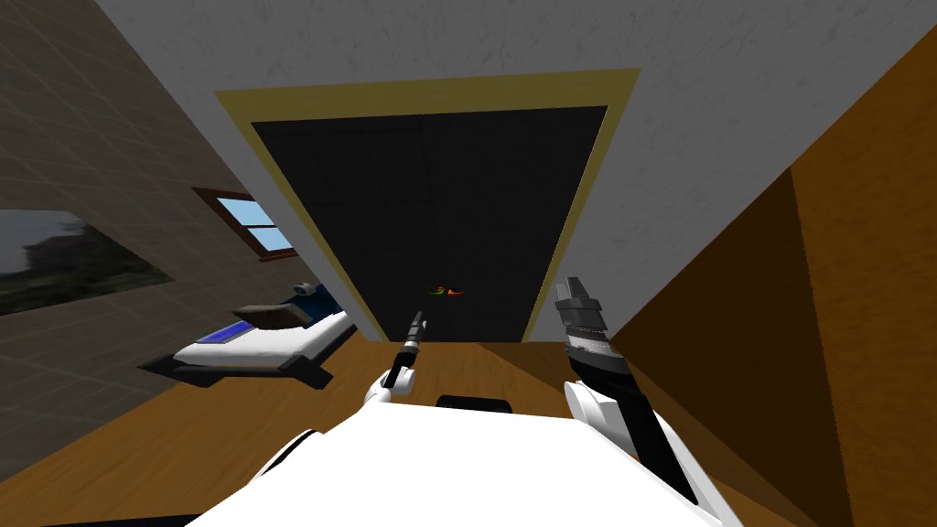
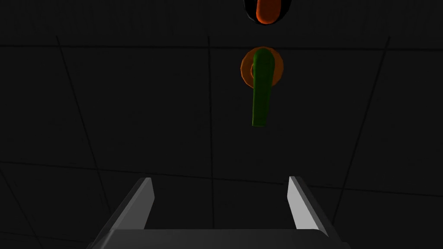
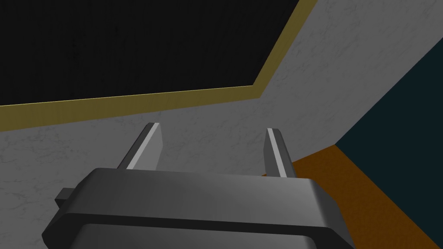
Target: Pull the door open
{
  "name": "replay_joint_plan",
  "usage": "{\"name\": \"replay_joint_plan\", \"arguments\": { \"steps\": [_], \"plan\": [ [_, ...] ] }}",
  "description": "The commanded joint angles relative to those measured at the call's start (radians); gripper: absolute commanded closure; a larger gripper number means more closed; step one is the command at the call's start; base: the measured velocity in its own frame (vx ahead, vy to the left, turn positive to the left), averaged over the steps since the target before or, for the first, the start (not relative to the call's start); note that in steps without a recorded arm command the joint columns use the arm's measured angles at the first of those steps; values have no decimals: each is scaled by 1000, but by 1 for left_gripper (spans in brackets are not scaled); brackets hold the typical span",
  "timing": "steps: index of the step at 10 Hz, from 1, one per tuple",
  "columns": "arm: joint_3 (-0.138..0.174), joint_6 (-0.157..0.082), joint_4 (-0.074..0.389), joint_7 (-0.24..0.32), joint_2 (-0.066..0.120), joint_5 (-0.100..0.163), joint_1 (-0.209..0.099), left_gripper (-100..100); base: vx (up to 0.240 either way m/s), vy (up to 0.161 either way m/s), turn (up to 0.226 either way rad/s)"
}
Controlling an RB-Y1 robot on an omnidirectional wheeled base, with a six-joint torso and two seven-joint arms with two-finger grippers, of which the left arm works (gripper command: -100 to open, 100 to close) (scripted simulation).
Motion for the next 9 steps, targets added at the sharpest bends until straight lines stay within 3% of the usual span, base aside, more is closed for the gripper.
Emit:
{"name": "replay_joint_plan", "arguments": {
  "steps": [1,5,9],
  "plan": [
    [-4,-5,37,2,3,5,-13,-100,95,-6,-85],
    [-12,-16,121,9,12,15,-45,-100,87,21,-56],
    [-17,-22,167,13,16,20,-63,-100,48,10,-30]
  ]
}}
